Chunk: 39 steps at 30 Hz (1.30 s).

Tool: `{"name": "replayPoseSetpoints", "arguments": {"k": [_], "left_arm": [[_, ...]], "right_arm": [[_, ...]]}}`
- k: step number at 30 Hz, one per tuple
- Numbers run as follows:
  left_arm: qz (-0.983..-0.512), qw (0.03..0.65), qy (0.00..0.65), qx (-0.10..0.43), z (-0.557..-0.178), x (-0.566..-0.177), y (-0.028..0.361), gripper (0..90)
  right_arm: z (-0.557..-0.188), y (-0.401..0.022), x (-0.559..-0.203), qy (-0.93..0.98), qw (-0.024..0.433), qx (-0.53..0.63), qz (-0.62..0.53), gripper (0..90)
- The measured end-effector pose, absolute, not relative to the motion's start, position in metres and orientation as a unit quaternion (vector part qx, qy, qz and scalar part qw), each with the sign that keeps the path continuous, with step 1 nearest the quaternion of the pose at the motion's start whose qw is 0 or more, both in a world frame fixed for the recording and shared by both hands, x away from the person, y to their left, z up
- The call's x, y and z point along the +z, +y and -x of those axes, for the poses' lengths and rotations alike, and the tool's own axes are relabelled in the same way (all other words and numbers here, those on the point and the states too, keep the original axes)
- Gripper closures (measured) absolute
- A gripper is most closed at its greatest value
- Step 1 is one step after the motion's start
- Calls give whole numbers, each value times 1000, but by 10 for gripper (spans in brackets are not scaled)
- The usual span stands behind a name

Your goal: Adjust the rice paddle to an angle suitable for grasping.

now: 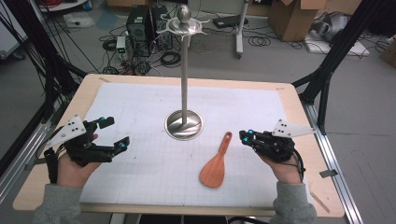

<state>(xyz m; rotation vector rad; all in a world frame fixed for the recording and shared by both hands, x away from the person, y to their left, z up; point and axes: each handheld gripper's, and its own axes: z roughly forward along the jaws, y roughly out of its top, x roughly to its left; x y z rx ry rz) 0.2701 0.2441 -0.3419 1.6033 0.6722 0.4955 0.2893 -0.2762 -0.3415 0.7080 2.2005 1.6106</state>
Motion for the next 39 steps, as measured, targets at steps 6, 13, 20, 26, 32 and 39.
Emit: {"name": "replayPoseSetpoints", "arguments": {"k": [6,13,20,26,32,39], "left_arm": [[-695,622,290,214,-269,-343,246,83],[-696,619,294,214,-268,-343,248,83],[-697,617,296,215,-268,-344,249,83],[-697,617,296,214,-268,-344,249,83],[-697,616,299,214,-268,-345,249,83],[-697,614,301,214,-269,-346,248,83]], "right_arm": [[-293,-267,-346,779,143,560,-242,889],[-301,-252,-357,789,128,552,-237,890],[-303,-241,-363,797,120,546,-230,890],[-307,-230,-372,807,109,537,-222,890],[-310,-218,-382,817,96,526,-215,891],[-311,-205,-390,831,86,509,-208,890]]}}
